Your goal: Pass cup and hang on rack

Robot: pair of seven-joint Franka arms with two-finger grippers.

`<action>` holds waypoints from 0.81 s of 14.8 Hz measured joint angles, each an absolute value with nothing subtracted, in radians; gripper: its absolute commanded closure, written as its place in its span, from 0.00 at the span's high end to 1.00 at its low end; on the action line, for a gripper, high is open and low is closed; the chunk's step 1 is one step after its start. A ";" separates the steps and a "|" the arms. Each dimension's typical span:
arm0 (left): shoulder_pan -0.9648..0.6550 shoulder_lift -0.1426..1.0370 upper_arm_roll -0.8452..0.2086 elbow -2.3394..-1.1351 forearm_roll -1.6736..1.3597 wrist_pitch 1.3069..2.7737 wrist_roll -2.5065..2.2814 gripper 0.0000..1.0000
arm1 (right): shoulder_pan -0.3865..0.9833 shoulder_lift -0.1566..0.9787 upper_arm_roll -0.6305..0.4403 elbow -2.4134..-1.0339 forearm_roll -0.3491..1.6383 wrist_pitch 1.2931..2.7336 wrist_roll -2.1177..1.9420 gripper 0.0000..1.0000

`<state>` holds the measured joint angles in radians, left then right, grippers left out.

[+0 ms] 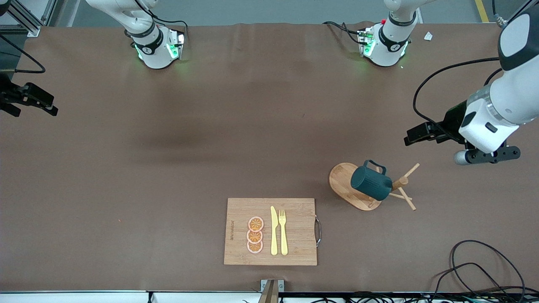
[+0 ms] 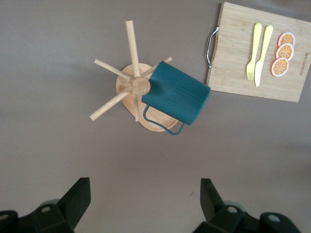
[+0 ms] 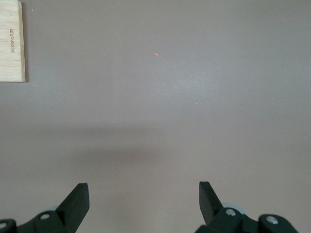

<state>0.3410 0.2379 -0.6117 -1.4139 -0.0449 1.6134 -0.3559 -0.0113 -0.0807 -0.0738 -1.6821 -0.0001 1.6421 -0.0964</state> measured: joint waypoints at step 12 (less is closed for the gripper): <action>0.006 -0.026 -0.134 -1.546 -0.042 1.547 -0.179 1.00 | -0.011 -0.081 -0.073 -1.682 0.000 1.640 -0.095 1.00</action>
